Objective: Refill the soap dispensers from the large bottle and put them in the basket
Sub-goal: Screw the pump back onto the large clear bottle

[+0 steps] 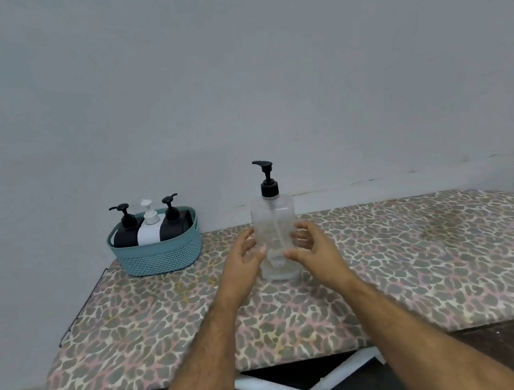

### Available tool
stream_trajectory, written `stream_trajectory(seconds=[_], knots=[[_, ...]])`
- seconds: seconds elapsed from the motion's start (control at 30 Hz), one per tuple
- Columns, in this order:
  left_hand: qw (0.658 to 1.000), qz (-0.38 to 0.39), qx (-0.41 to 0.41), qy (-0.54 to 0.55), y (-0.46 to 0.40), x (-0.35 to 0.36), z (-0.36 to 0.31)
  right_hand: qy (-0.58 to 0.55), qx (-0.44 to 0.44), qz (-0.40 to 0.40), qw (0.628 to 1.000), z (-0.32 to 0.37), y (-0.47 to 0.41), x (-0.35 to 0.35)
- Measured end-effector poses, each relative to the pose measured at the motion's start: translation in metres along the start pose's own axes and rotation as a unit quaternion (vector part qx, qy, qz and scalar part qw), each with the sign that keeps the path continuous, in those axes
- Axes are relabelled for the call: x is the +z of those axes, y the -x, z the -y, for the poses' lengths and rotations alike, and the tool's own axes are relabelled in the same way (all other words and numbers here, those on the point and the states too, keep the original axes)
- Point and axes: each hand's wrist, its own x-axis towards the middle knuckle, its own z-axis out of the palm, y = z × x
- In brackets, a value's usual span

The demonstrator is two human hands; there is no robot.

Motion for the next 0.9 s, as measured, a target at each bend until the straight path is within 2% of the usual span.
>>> stream_trajectory(seconds=[0.17, 0.5, 0.67, 0.9], knots=[[0.999, -0.023, 0.024, -0.011, -0.041, -0.013, 0.000, -0.005, -0.023, 0.029, 0.999, 0.005, -0.051, 0.013], [0.999, -0.028, 0.015, -0.007, -0.113, -0.042, 0.012, -0.011, -0.009, 0.042, 0.999, -0.001, -0.129, 0.046], [1.000, -0.027, 0.001, 0.001, -0.127, -0.044, 0.034, -0.007, 0.006, 0.048, 0.999, -0.014, -0.140, 0.055], [0.999, -0.047, 0.013, -0.008, -0.120, -0.038, 0.042, 0.014, -0.021, 0.035, 0.999, -0.030, -0.137, 0.062]])
